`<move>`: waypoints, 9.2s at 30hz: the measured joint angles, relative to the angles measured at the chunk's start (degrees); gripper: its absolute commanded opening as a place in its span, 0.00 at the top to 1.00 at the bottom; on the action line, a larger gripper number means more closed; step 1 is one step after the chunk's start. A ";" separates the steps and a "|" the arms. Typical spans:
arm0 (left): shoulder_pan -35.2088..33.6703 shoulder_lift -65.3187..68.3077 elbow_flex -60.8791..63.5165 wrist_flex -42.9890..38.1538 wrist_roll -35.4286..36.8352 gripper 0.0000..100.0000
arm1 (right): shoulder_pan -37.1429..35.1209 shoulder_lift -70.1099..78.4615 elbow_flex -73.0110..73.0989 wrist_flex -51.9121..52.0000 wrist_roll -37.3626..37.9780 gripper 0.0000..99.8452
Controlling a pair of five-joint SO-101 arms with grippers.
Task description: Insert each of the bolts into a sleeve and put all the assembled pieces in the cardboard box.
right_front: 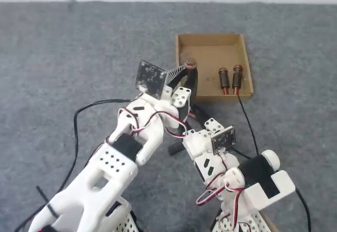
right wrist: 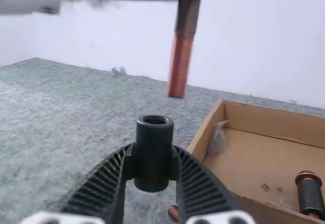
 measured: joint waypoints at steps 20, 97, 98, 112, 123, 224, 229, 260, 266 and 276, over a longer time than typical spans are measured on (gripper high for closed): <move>0.35 -2.64 5.01 -0.70 -0.26 0.99 | 0.79 0.00 0.00 0.18 0.00 0.99; -27.25 -53.27 34.81 17.32 -0.35 0.80 | 6.68 0.09 -0.53 3.08 0.35 0.99; -29.71 -53.71 34.81 19.34 -0.35 0.80 | 6.95 0.09 -0.53 3.08 0.35 0.99; -42.02 -54.77 34.81 49.85 -14.33 0.80 | 10.64 0.09 0.00 0.44 4.40 0.99; -43.69 -54.77 34.81 50.64 -15.91 0.99 | 13.80 0.09 0.00 -2.11 5.45 0.99; -43.69 -54.77 34.81 51.16 -18.20 0.99 | 27.25 6.42 -94.51 145.93 8.62 0.99; -43.87 -54.77 34.81 51.16 -18.20 0.99 | 25.49 0.44 -94.51 157.89 8.62 0.99; -44.13 -54.77 34.81 51.16 -18.55 0.99 | 10.64 -48.62 -43.25 163.69 8.70 0.99; -44.13 -54.77 34.81 51.16 -18.55 0.99 | 10.64 -46.86 -42.29 160.44 8.70 0.95; -44.13 -54.77 34.81 51.16 -18.55 0.99 | 12.22 -35.87 -41.49 153.05 7.30 0.87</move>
